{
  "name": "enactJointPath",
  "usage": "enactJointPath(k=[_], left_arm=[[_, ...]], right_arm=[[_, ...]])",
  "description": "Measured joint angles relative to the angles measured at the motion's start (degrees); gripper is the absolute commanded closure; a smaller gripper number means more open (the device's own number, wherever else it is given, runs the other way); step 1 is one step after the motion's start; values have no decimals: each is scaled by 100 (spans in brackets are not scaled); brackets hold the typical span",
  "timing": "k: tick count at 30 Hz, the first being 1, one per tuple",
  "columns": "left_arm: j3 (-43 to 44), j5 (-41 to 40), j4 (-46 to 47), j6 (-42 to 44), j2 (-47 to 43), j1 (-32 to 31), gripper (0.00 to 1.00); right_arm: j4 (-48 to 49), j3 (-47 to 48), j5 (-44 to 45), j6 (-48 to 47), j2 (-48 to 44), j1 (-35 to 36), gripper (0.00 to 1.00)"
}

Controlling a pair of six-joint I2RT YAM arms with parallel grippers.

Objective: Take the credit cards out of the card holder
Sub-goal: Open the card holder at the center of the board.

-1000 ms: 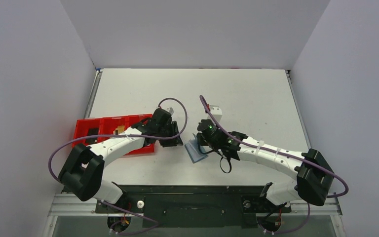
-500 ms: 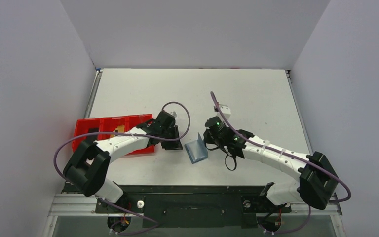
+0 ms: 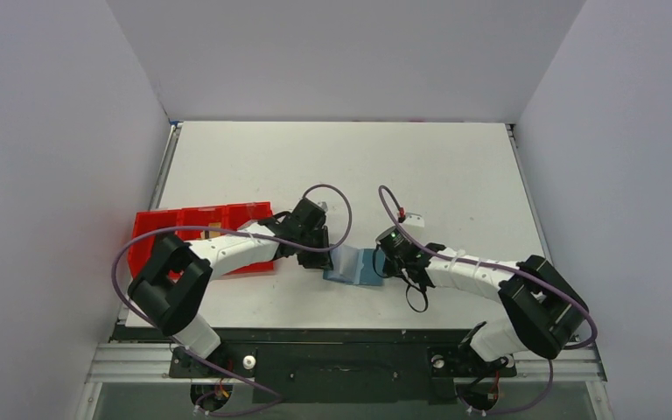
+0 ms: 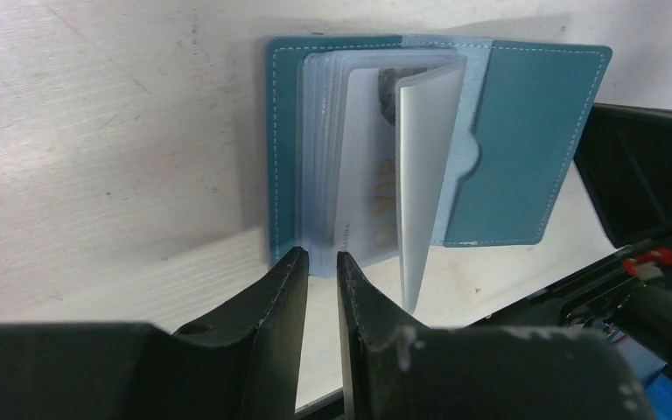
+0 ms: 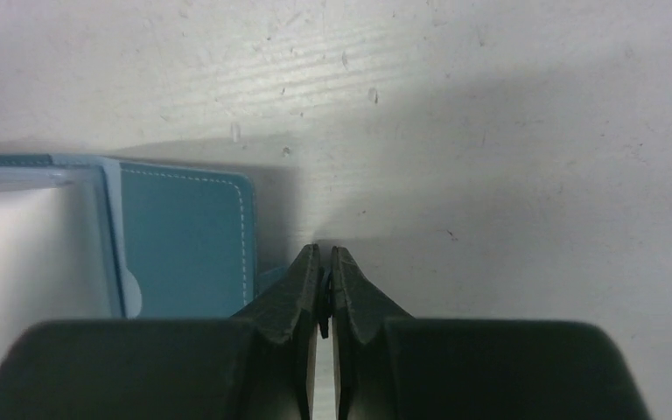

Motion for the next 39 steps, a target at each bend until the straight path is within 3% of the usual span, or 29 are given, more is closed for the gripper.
enactJointPath(k=[15, 20, 26, 34, 39], left_arm=[[398, 0, 4, -2, 367, -168, 84], [656, 2, 22, -26, 616, -245, 84], [887, 28, 81, -136, 870, -310, 84], [1185, 131, 133, -280, 1320, -389, 84], [1351, 177, 173, -363, 1602, -444, 84]], right_arm=[[944, 155, -232, -168, 608, 0, 100], [949, 186, -492, -280, 603, -13, 78], [647, 229, -699, -358, -72, -87, 64], [299, 378, -743, -400, -1200, -243, 61], [197, 378, -868, -372, -1392, -273, 65]])
